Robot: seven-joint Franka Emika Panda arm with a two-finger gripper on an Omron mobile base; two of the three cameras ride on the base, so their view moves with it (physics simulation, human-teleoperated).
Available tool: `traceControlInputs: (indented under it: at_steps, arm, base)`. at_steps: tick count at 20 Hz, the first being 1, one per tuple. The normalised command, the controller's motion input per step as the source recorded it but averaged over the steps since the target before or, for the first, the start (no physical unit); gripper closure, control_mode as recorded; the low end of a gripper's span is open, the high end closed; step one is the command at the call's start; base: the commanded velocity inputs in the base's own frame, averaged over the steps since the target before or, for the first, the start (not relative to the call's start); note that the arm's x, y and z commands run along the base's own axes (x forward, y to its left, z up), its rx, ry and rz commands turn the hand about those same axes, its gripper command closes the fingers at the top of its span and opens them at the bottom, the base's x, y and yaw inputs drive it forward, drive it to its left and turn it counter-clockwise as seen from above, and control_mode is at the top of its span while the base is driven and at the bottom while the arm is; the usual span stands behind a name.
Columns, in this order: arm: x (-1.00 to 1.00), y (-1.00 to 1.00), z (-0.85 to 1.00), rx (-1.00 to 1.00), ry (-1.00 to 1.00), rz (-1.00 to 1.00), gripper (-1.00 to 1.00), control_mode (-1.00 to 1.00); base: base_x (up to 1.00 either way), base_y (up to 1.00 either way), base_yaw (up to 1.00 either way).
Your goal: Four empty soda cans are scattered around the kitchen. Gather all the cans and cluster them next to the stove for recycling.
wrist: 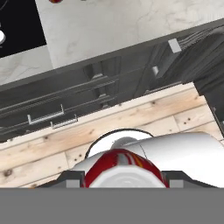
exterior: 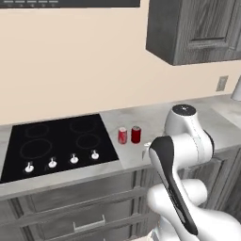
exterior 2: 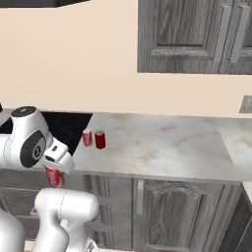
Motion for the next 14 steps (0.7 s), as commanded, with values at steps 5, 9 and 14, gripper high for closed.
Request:
traceControlInputs:
  at_steps: [5, 9, 14]
  arm:
    - [0.00, 0.00, 0.00, 0.00, 0.00, 0.00, 1.00, 1.00]
    - [0.00, 0.00, 0.00, 0.00, 0.00, 0.00, 1.00, 1.00]
    - [0.00, 0.00, 0.00, 0.00, 0.00, 0.00, 1.00, 1.00]
  base:
    - [0.09, 0.12, 0.10]
    - [0.03, 0.16, 0.08]
    - [0.20, 0.13, 0.06]
